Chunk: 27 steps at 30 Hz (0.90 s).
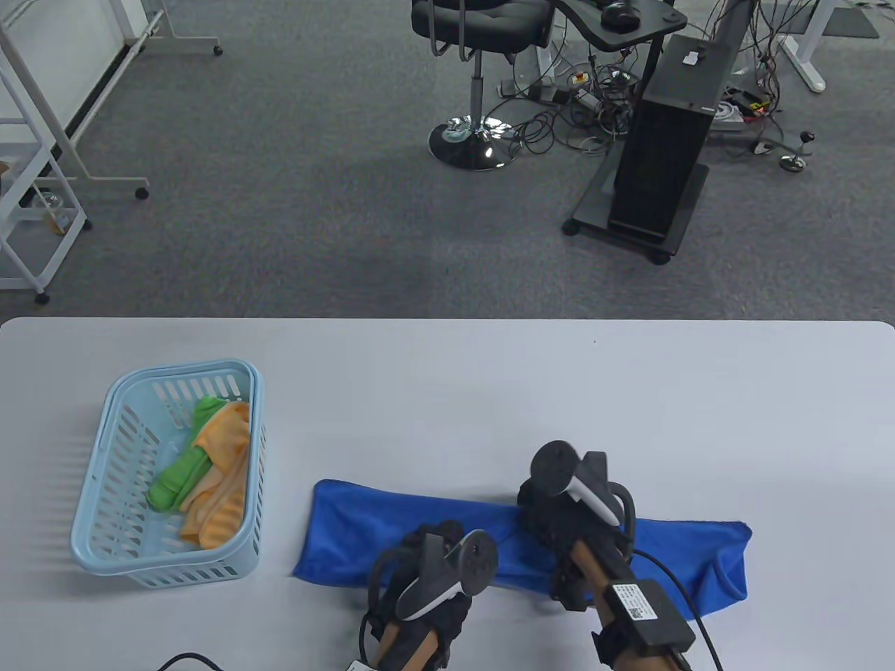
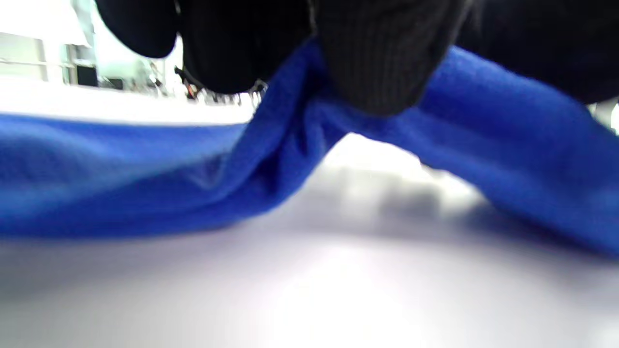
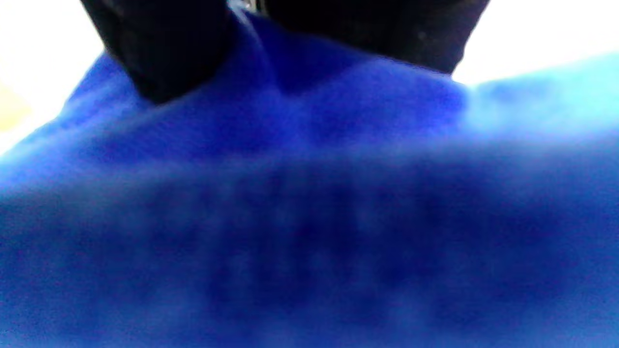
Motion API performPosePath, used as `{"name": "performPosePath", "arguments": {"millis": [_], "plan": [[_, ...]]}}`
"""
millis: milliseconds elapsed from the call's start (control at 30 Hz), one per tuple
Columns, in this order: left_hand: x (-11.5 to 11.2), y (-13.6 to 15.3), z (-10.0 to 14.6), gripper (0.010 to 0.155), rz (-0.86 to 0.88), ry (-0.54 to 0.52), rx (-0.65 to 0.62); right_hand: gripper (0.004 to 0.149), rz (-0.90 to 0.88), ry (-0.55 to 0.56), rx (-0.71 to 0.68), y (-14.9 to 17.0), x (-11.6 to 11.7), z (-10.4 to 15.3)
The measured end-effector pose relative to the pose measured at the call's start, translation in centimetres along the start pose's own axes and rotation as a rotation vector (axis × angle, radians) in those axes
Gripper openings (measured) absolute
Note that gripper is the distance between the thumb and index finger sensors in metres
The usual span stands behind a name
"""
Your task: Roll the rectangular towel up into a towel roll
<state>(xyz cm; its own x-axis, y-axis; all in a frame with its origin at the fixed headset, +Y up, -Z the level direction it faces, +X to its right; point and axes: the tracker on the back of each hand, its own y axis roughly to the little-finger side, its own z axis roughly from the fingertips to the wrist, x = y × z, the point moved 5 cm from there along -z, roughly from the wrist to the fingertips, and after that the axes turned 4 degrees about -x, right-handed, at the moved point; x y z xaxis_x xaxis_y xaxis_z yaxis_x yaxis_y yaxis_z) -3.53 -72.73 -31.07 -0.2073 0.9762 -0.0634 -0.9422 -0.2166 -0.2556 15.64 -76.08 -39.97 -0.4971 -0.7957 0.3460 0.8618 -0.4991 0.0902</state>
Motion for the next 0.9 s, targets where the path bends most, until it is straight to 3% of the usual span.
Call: {"name": "performPosePath", "arguments": {"millis": [133, 233, 333, 400, 567, 667, 767, 833, 900], "plan": [[5.5, 1.3, -0.4, 0.044, 0.076, -0.166, 0.025, 0.049, -0.179, 0.092, -0.064, -1.2, -5.0, 2.5], [9.6, 2.7, -1.2, 0.043, 0.122, -0.267, 0.061, 0.070, -0.310, 0.054, -0.187, -3.9, -7.7, 5.2], [11.7, 3.9, -1.3, 0.050, 0.177, -0.292, 0.115, 0.078, -0.352, 0.106, -0.257, -6.1, -9.7, 7.2], [12.6, 4.5, -0.4, 0.055, 0.211, -0.325, 0.139, 0.079, -0.327, 0.207, -0.254, -6.9, -11.0, 8.2], [11.4, 6.2, 1.4, 0.055, 0.442, -0.227, 0.155, 0.079, -0.348, 0.235, -0.259, -8.0, -11.3, 8.6], [8.9, 6.1, 1.1, 0.079, 0.771, -0.086, 0.153, 0.078, -0.398, 0.193, -0.286, -8.7, -10.2, 8.4], [6.6, 3.8, -0.1, 0.102, 1.044, 0.091, 0.105, 0.077, -0.435, 0.188, -0.300, -9.2, -9.5, 8.5], [6.3, 2.3, -0.5, 0.104, 1.106, 0.166, 0.074, 0.077, -0.428, 0.214, -0.288, -9.0, -9.8, 8.5], [7.4, 1.9, -0.7, 0.096, 1.103, 0.109, 0.062, 0.073, -0.423, 0.238, -0.283, -8.5, -10.4, 8.6]]}}
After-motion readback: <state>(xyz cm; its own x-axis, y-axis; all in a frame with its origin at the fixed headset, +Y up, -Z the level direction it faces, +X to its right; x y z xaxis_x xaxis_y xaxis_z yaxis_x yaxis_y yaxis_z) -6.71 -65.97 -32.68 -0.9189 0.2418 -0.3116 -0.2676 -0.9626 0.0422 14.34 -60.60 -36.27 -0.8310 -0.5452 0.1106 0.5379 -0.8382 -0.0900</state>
